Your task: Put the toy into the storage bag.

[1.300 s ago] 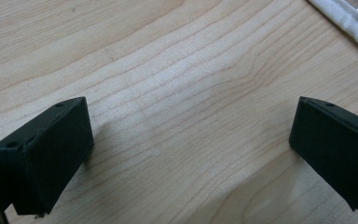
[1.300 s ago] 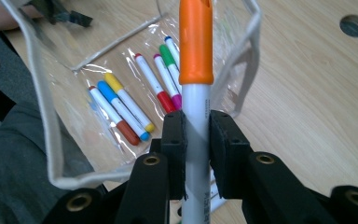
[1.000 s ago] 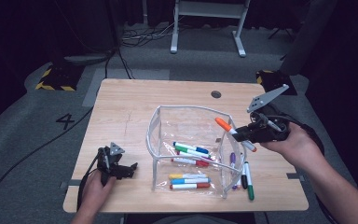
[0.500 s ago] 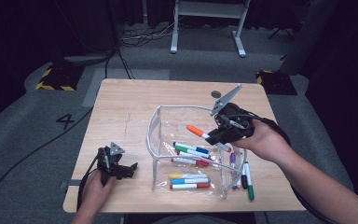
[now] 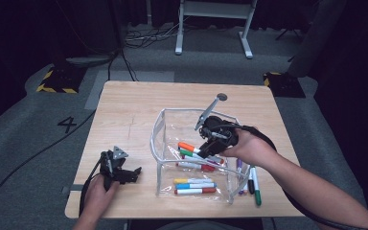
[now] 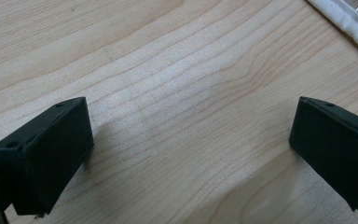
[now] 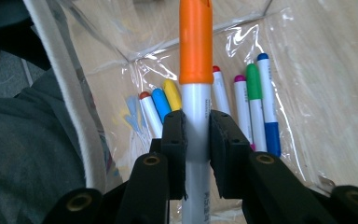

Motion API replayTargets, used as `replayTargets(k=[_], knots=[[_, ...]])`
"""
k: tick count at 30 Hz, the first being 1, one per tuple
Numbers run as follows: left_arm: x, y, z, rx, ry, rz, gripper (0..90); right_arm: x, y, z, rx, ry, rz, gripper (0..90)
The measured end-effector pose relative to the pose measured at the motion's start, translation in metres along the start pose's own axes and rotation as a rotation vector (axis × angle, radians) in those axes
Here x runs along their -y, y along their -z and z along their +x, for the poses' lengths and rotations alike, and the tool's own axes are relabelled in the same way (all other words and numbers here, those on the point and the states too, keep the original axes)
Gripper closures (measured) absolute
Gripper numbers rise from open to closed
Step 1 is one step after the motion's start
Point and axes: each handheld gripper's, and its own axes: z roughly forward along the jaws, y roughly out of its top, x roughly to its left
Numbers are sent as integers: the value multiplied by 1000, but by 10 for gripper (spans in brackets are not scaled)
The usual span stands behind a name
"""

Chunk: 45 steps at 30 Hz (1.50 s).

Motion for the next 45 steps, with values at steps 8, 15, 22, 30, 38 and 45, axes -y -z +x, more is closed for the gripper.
replayTargets(k=[8,15,22,30,38,45], knots=[[0,0,0,-1,0,1,0,-5,-26,1,-36,23,47,766],[0,0,0,-1,0,1,0,-6,-43,-2,-64,31,88,766],[0,0,0,-1,0,1,0,-8,-62,-5,-71,50,136,765],[0,0,0,-1,0,1,0,-12,-86,-9,-106,65,215,765],[0,0,0,-1,0,1,0,-13,-104,-7,-135,59,305,765],[0,0,0,-1,0,1,0,-14,-112,-10,-137,74,358,764]])
